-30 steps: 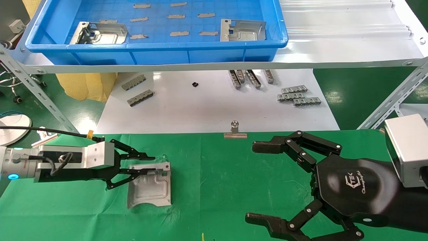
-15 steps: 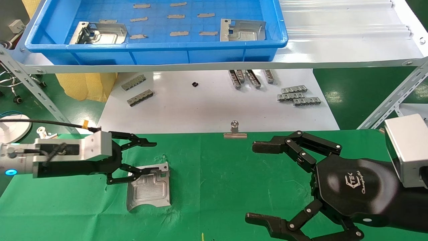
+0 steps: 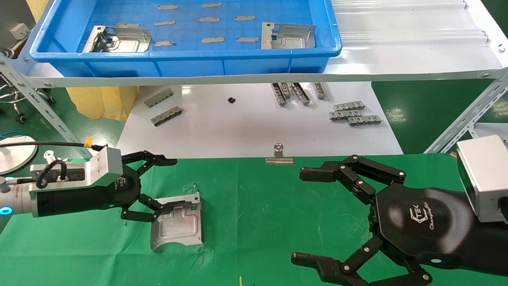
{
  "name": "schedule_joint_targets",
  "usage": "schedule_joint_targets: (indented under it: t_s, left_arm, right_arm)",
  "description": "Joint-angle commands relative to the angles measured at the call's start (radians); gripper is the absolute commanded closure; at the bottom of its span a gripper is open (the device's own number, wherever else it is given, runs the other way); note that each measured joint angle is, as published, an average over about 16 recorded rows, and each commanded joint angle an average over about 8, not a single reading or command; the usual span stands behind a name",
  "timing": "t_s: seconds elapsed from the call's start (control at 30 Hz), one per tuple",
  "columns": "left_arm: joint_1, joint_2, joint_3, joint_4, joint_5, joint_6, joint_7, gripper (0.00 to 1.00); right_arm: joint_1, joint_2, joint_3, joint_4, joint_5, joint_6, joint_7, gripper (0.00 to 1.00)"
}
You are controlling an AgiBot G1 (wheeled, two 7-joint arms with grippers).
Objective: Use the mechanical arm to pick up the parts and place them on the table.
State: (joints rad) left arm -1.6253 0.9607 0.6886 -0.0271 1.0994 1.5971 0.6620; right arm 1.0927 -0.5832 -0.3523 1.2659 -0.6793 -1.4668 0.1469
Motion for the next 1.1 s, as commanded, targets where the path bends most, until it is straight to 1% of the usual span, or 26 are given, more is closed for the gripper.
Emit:
schedule_joint_targets:
  t_s: [0.03,0.2,1.1]
  left_arm:
    - [-0.004,0.002,0.003,0.002,0.003,-0.001,0.007,0.00]
    - [0.027,-0.018,-0.020,-0.068,-0.018,-0.006,-0.040,0.00]
    - [0.279,-0.177,-0.207,-0.640,-0.187,-0.052,-0.430,0.00]
  right_arm:
    - [0.000,0.000,0.000,0.000,0.000,0.000,0.000,0.00]
    - [0.000,0.000,0.000,0.000,0.000,0.000,0.000,0.00]
    - [0.000,0.000,0.000,0.000,0.000,0.000,0.000,0.00]
